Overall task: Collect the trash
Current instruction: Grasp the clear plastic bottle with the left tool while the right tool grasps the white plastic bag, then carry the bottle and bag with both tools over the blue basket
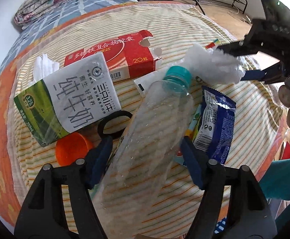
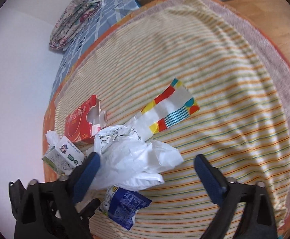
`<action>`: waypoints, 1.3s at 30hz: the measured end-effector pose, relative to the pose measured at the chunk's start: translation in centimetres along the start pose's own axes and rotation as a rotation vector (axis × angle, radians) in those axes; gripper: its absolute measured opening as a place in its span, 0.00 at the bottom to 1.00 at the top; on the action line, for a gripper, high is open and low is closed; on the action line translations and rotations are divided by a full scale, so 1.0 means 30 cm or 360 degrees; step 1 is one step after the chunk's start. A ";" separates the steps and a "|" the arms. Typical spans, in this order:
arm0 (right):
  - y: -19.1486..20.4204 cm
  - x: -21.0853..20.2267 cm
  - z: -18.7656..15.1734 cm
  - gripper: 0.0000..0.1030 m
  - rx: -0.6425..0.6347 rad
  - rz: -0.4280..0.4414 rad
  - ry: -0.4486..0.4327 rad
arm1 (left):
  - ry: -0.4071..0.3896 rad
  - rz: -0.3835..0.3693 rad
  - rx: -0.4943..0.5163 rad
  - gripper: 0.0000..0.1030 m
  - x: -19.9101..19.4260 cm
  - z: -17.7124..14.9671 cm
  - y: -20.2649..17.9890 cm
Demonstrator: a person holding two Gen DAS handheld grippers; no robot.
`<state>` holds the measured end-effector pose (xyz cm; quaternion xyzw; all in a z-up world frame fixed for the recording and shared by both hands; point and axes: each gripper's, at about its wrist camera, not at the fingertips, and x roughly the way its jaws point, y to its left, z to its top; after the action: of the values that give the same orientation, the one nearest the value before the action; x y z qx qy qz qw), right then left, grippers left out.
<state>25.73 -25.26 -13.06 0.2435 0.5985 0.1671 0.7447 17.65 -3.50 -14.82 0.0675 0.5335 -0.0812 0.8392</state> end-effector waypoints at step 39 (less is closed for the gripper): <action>0.288 -0.380 -0.470 0.37 -0.1071 -0.0087 -0.0354 | -0.0277 -0.0173 -0.0126 0.60 -0.448 -0.324 -0.078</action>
<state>9.78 -21.99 -1.28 -0.0151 0.4315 0.3074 0.8480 2.95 -2.98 -6.80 -0.0021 0.4643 -0.1110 0.8787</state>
